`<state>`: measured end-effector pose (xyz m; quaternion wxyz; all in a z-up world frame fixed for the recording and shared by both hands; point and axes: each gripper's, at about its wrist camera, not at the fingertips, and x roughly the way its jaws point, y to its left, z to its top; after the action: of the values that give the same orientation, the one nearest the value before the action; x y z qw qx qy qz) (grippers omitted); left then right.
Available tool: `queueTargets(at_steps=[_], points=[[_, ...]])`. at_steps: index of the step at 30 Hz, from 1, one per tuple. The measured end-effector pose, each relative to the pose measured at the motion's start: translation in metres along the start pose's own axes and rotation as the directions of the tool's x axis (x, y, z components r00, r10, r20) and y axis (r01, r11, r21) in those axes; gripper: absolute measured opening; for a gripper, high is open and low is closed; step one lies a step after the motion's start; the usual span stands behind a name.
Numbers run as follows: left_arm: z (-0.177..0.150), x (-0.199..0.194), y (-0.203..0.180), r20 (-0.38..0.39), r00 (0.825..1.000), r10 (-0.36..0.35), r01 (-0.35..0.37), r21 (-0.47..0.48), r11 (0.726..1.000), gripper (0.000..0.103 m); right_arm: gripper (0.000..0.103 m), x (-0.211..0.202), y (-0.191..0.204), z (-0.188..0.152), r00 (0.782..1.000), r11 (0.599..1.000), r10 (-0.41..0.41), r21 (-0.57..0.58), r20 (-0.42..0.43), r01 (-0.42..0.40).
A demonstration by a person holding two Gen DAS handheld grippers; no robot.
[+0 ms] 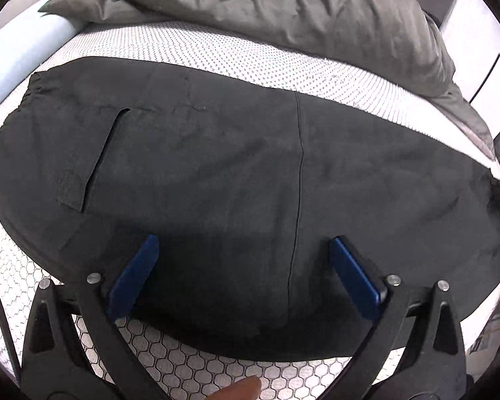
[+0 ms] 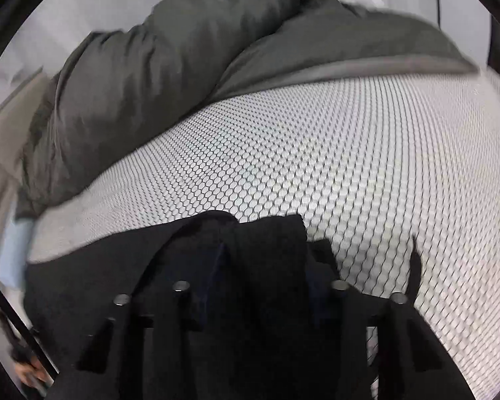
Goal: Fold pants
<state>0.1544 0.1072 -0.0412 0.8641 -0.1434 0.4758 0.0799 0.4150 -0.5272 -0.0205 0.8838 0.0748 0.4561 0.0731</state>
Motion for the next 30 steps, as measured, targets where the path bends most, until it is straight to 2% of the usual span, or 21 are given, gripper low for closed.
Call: queueTargets(at_steps=[3, 5, 7, 9, 11, 12, 14, 16, 19, 22, 23, 24, 26, 28, 30], points=[[0.001, 0.003, -0.001, -0.011, 1.000, 0.009, -0.009, 0.017, 1.000, 0.101, 0.026, -0.001, -0.007, 0.003, 0.999, 0.999, -0.028, 0.026, 0.046, 0.027], [0.000, 0.003, -0.002, -0.014, 1.000, 0.012, -0.012, 0.021, 1.000, 0.101, 0.027, 0.011, -0.018, -0.004, 0.999, 0.997, -0.038, 0.071, 0.022, 0.037], [0.000, 0.002, 0.000, -0.009, 1.000, 0.005, -0.005, 0.009, 1.000, 0.101, 0.038, 0.016, -0.018, -0.008, 0.998, 0.995, -0.062, 0.078, 0.024, 0.060], [0.000, -0.006, 0.004, 0.011, 1.000, -0.018, 0.019, -0.018, 1.000, 0.101, 0.069, 0.004, -0.017, -0.012, 0.993, 0.987, -0.099, 0.134, 0.058, 0.091], [0.000, -0.020, 0.012, 0.045, 0.997, -0.055, 0.057, -0.045, 0.997, 0.102, 0.080, -0.025, -0.014, -0.024, 0.985, 0.980, -0.105, 0.185, 0.138, 0.078], [0.000, -0.030, 0.019, 0.073, 0.995, -0.069, 0.074, -0.066, 0.995, 0.102, 0.091, -0.045, -0.009, -0.036, 0.976, 0.974, -0.107, 0.219, 0.192, 0.064], [0.000, -0.047, 0.035, 0.123, 0.989, -0.081, 0.096, -0.123, 0.988, 0.102, 0.101, -0.074, 0.002, -0.060, 0.961, 0.969, -0.078, 0.246, 0.265, 0.011], [-0.002, -0.062, 0.060, 0.172, 0.982, -0.075, 0.111, -0.213, 0.971, 0.102, 0.102, -0.090, 0.021, -0.085, 0.953, 0.970, -0.027, 0.237, 0.303, -0.048], [-0.007, -0.082, 0.110, 0.236, 0.972, -0.025, 0.110, -0.354, 0.929, 0.102, 0.102, -0.097, 0.054, -0.113, 0.945, 0.980, 0.040, 0.171, 0.325, -0.101], [-0.015, -0.093, 0.164, 0.244, 0.966, 0.089, 0.048, -0.504, 0.863, 0.101, 0.102, -0.090, 0.073, -0.137, 0.945, 0.976, 0.067, 0.175, 0.320, -0.129], [-0.018, -0.093, 0.181, 0.230, 0.968, 0.102, 0.040, -0.542, 0.840, 0.095, 0.102, -0.084, 0.079, -0.143, 0.950, 0.972, 0.084, 0.186, 0.300, -0.145], [-0.021, -0.091, 0.199, 0.218, 0.972, 0.091, 0.055, -0.583, 0.810, 0.083, 0.102, -0.077, 0.083, -0.145, 0.952, 0.968, 0.097, 0.195, 0.291, -0.158], [-0.027, -0.082, 0.231, 0.190, 0.980, 0.053, 0.090, -0.669, 0.738, 0.073, 0.102, -0.070, 0.090, -0.155, 0.958, 0.960, 0.135, 0.204, 0.254, -0.189], [-0.031, -0.071, 0.251, 0.195, 0.981, 0.011, 0.136, -0.724, 0.676, 0.061, 0.102, -0.063, 0.100, -0.154, 0.964, 0.966, 0.146, 0.178, 0.222, -0.187], [-0.024, -0.061, 0.263, 0.200, 0.979, -0.027, 0.168, -0.733, 0.659, 0.046, 0.102, -0.064, 0.110, -0.156, 0.963, 0.972, 0.144, 0.150, 0.227, -0.181]])
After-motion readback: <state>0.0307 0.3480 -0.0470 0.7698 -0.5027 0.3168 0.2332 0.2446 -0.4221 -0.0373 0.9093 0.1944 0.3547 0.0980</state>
